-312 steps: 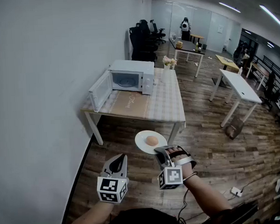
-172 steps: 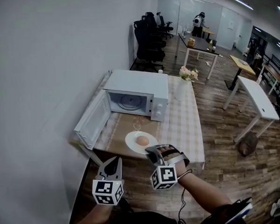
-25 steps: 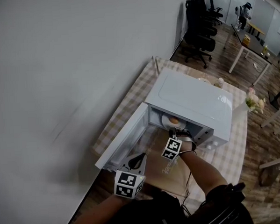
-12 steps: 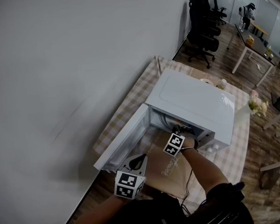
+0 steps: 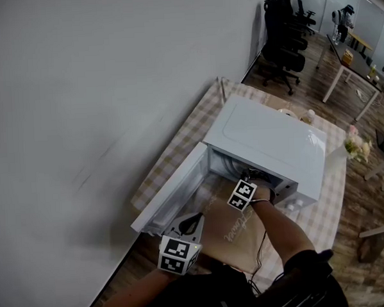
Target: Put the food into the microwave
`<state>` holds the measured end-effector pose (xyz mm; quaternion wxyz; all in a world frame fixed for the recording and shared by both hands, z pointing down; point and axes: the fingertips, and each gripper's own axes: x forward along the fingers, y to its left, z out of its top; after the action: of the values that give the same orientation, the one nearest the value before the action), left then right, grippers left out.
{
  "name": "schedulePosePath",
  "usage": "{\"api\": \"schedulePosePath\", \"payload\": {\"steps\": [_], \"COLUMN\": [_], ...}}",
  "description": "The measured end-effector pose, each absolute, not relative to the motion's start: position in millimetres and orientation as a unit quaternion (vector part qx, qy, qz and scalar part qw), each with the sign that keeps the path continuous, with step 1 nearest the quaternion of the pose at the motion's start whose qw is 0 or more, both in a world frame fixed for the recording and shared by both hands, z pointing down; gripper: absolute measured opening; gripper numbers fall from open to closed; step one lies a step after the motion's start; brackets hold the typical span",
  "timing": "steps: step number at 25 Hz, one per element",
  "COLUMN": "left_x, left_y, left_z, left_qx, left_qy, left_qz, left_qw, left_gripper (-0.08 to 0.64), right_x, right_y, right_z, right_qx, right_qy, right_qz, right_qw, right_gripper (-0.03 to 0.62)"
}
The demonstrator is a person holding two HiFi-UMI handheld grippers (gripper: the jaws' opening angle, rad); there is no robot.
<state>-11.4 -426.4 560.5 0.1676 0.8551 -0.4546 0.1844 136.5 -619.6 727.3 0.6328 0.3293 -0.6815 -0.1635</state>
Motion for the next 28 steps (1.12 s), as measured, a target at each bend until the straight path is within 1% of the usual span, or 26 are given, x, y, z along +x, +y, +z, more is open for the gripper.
{"api": "schedulePosePath", "payload": {"steps": [3, 8, 12, 16, 20, 24, 28], "left_x": [-5.9, -4.7, -8.2, -9.0, -7.7, -12.1, -21.0], "left_y": [-420.9, -418.6, -417.4, -413.3, -404.9, -394.4, -385.0], "left_z": [556.2, 553.0, 549.4, 545.0, 542.0, 535.6, 527.7], "left_qx": [0.868, 0.869, 0.867, 0.869, 0.875, 0.881, 0.884], "left_qy": [-0.434, -0.435, -0.442, -0.442, -0.434, -0.428, -0.430], "left_qz": [0.172, 0.174, 0.170, 0.163, 0.155, 0.139, 0.121], "left_qw": [0.169, 0.158, 0.157, 0.152, 0.147, 0.144, 0.140], "left_gripper": [0.008, 0.008, 0.008, 0.008, 0.008, 0.008, 0.008], "right_x": [135.1, 133.9, 131.7, 127.7, 126.3, 117.5, 109.4], "right_y": [-618.9, -618.5, -613.9, -603.5, -590.8, -568.6, -542.2], "right_z": [725.9, 721.3, 713.6, 703.5, 687.7, 665.3, 641.3], "right_qx": [0.322, 0.329, 0.350, 0.374, 0.400, 0.425, 0.444], "right_qy": [-0.691, -0.696, -0.697, -0.708, -0.716, -0.733, -0.745], "right_qz": [-0.154, -0.150, -0.156, -0.142, -0.124, -0.102, -0.097], "right_qw": [0.629, 0.620, 0.605, 0.582, 0.559, 0.521, 0.488], "right_gripper": [0.038, 0.082, 0.086, 0.080, 0.057, 0.029, 0.023]}}
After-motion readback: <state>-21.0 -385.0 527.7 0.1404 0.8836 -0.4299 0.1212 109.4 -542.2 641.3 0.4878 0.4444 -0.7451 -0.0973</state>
